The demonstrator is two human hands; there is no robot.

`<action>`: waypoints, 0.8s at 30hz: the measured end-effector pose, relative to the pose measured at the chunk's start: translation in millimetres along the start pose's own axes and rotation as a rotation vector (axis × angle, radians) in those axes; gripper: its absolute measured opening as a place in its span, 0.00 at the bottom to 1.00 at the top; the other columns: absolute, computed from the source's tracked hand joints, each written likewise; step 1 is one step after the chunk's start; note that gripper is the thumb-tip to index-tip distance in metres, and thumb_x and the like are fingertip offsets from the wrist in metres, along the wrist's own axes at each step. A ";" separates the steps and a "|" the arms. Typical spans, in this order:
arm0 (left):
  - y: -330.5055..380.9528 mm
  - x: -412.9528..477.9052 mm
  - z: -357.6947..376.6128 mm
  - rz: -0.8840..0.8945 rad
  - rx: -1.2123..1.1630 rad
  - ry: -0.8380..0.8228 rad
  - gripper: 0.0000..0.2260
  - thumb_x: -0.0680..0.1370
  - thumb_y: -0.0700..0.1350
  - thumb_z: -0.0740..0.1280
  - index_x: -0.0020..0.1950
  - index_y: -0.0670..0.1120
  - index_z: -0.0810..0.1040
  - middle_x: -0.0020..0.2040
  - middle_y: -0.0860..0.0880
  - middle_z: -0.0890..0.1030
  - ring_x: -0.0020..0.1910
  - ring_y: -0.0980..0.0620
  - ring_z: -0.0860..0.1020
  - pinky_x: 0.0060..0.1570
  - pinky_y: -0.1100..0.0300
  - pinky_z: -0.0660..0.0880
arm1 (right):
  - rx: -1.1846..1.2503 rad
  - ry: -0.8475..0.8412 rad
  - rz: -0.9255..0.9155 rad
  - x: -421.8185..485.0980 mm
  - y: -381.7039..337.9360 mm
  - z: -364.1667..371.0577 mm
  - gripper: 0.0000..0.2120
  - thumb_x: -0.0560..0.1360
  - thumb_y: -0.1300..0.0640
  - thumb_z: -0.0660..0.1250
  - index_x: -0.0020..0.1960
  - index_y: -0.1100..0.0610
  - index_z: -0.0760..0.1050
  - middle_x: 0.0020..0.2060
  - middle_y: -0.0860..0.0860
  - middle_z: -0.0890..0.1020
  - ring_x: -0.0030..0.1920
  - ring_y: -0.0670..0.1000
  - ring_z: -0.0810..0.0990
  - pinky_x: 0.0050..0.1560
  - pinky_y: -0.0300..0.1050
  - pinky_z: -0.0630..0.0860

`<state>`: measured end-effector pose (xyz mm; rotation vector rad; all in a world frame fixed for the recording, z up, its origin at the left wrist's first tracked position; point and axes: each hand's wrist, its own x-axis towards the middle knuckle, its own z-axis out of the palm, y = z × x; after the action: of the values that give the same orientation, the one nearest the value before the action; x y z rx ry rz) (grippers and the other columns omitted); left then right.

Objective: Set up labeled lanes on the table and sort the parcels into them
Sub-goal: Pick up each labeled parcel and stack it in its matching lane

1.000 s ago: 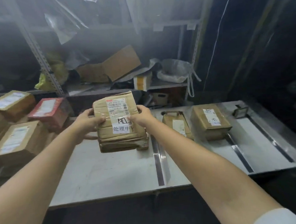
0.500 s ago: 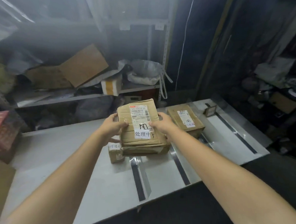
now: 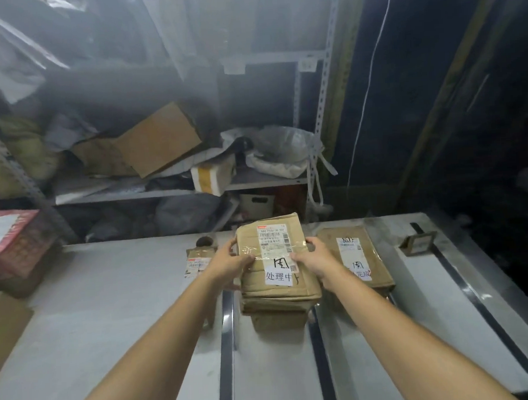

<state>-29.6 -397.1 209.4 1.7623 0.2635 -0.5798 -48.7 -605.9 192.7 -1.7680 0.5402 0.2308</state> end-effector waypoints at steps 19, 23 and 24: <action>-20.1 60.5 23.9 -0.088 0.045 0.140 0.30 0.80 0.40 0.68 0.78 0.54 0.62 0.52 0.54 0.78 0.51 0.50 0.80 0.54 0.43 0.80 | -0.103 -0.114 0.044 83.4 27.4 -4.4 0.26 0.75 0.61 0.72 0.70 0.50 0.66 0.60 0.52 0.81 0.54 0.54 0.83 0.53 0.55 0.82; -19.7 63.6 24.6 -0.084 0.043 0.127 0.30 0.80 0.40 0.68 0.79 0.54 0.61 0.51 0.56 0.77 0.49 0.52 0.79 0.49 0.48 0.80 | -0.086 -0.105 0.056 83.1 27.9 -6.1 0.26 0.76 0.63 0.71 0.70 0.51 0.66 0.60 0.54 0.80 0.52 0.54 0.83 0.46 0.50 0.82; -19.5 64.5 25.4 -0.080 0.043 0.124 0.30 0.80 0.40 0.68 0.79 0.54 0.61 0.50 0.56 0.77 0.49 0.53 0.79 0.46 0.51 0.80 | -0.083 -0.097 0.055 83.9 28.9 -6.4 0.25 0.76 0.63 0.71 0.70 0.51 0.66 0.60 0.53 0.80 0.52 0.54 0.83 0.49 0.51 0.82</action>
<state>9.9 -424.1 155.6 1.8392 0.4123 -0.5372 9.9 -637.0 133.5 -1.8134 0.5160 0.3810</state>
